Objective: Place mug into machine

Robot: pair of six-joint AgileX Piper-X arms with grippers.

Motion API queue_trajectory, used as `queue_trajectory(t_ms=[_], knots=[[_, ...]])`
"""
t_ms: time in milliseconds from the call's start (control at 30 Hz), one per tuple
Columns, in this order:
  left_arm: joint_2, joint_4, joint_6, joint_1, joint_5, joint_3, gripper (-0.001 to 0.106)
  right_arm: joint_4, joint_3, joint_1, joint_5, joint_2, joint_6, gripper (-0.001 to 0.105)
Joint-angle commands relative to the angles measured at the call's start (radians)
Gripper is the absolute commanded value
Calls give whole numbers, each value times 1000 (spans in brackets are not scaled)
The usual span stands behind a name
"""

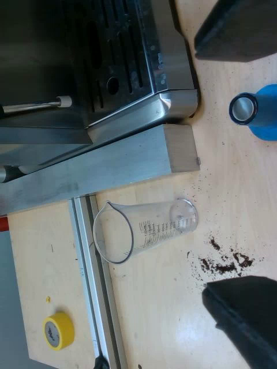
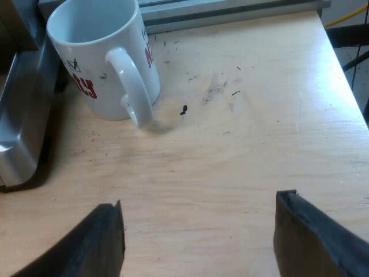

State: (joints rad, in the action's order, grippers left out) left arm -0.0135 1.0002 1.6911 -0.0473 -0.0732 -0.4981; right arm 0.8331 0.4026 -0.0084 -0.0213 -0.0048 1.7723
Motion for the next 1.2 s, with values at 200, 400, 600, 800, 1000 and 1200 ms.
queue_trajectory(t_ms=[200,400,600,800,1000,1200], knots=[[-138,-11,-7,-4,-7,0,77,-8,7,1,3,-40,-1,57],[-129,-28,-7,-4,-46,-4,77,-20,38,1,1,-35,3,57],[-55,-74,14,-87,-136,-47,77,48,158,1,-17,49,36,57],[13,-164,14,-211,-250,-48,77,67,237,1,-135,154,80,69],[123,-219,-20,-382,-382,-46,77,41,238,3,-228,225,134,74],[178,-264,-52,-478,-433,-3,77,-6,199,3,-200,263,179,74]])
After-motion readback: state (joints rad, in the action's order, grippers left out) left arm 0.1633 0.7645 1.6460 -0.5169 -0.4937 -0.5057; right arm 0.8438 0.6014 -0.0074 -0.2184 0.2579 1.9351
